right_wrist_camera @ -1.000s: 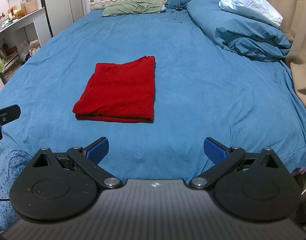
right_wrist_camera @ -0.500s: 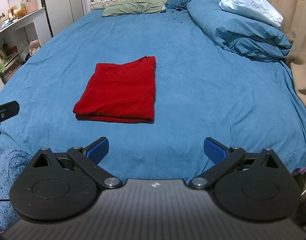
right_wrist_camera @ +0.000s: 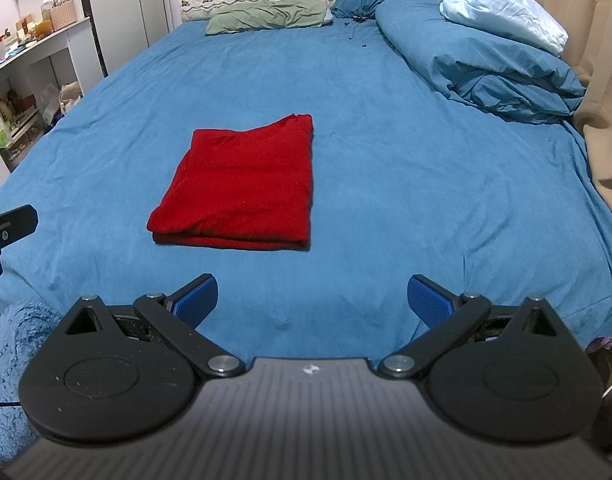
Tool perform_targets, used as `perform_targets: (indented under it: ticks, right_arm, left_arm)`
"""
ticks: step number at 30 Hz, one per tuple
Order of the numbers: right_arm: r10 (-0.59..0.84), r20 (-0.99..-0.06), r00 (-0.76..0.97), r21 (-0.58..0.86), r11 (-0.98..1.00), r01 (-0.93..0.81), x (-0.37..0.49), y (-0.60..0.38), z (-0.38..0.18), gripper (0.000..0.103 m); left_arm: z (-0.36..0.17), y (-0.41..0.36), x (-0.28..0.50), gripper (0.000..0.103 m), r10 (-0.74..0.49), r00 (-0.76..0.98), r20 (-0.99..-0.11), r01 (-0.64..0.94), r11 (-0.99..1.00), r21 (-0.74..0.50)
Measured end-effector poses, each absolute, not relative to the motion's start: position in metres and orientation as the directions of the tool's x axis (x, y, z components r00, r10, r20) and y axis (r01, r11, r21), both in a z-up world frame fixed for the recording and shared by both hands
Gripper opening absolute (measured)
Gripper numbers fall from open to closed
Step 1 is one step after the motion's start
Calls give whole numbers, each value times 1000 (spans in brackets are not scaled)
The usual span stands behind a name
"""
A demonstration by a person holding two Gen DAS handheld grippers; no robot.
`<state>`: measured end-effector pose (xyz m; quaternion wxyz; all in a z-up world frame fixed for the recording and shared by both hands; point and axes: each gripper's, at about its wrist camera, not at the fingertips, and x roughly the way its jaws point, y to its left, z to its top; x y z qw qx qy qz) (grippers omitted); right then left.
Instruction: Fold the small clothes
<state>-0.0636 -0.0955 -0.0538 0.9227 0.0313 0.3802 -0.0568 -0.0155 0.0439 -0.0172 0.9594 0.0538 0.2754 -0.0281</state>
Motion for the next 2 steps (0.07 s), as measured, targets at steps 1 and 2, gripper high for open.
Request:
perform_targets:
  ticks: [1,2]
  right_arm:
    - [-82,-706,704,15,991,130,-63,-95,-54,103]
    - [-81,-707,702,16,991,131,-62,-96,-54,103]
  left_arm:
    - [-17,44,-15,103,-27,847,-531,85,993,85]
    - [-18,44,-13,103,-30,846,-532,87,993,83]
